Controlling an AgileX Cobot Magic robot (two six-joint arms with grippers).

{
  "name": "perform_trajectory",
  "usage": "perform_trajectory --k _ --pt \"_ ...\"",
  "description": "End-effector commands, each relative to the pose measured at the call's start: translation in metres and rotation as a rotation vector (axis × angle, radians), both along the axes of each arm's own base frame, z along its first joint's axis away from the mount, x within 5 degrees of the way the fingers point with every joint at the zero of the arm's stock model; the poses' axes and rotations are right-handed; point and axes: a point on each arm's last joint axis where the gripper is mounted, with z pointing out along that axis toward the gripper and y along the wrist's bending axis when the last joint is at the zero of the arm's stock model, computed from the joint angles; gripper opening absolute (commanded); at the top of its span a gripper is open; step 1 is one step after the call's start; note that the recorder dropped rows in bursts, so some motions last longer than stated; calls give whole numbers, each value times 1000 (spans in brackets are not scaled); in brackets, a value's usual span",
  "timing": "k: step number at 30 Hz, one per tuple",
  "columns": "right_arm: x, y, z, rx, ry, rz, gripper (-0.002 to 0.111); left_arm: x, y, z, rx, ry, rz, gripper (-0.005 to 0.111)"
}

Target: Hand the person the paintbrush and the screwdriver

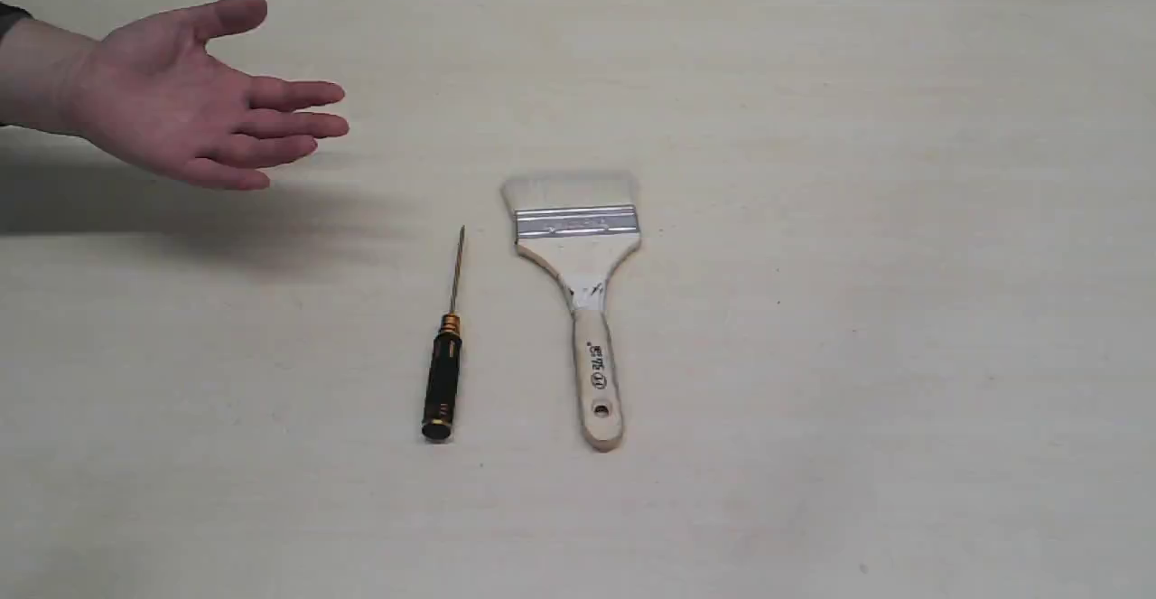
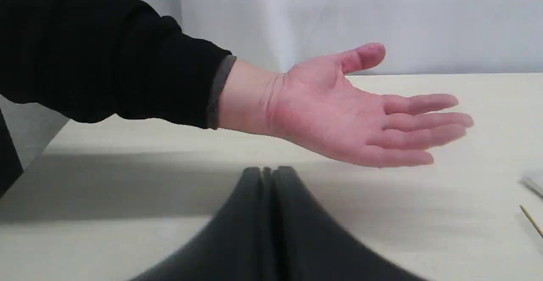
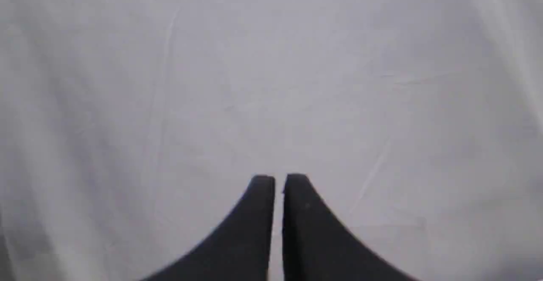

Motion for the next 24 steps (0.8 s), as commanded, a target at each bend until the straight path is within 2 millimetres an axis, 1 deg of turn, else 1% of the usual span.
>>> perform_trajectory --k 1,4,6,8,11,13,14,15,16,19,21,23,24 --pt "-4 16 4 -199 -76 115 4 0 -1 0 -6 -6 -9 0" --pt "-10 33 4 -273 -117 287 4 0 -1 0 -6 -6 -9 0" --pt "-11 41 10 -348 -94 360 4 0 -1 0 -6 -6 -9 0" --pt "-9 44 22 -387 -67 393 4 0 -1 0 -6 -6 -9 0" --pt "-3 46 47 -479 -45 385 4 0 -1 0 -6 -6 -9 0" --pt "5 45 61 -458 -8 401 4 0 -1 0 -6 -6 -9 0" --pt "10 44 71 -442 23 399 4 0 -1 0 -6 -6 -9 0" --pt "16 44 74 -429 61 403 4 0 -1 0 -6 -6 -9 0" --pt "24 42 82 -422 104 391 4 0 -1 0 -6 -6 -9 0" --pt "48 39 93 -438 233 377 4 0 -1 0 -4 -6 -9 0" --pt "65 37 94 -426 321 376 4 0 -1 0 -4 -6 -9 0" --pt "88 33 87 -381 446 373 4 0 -1 0 -4 -6 -9 0" --pt "96 33 83 -346 484 380 4 0 -1 0 -4 -6 -9 0"
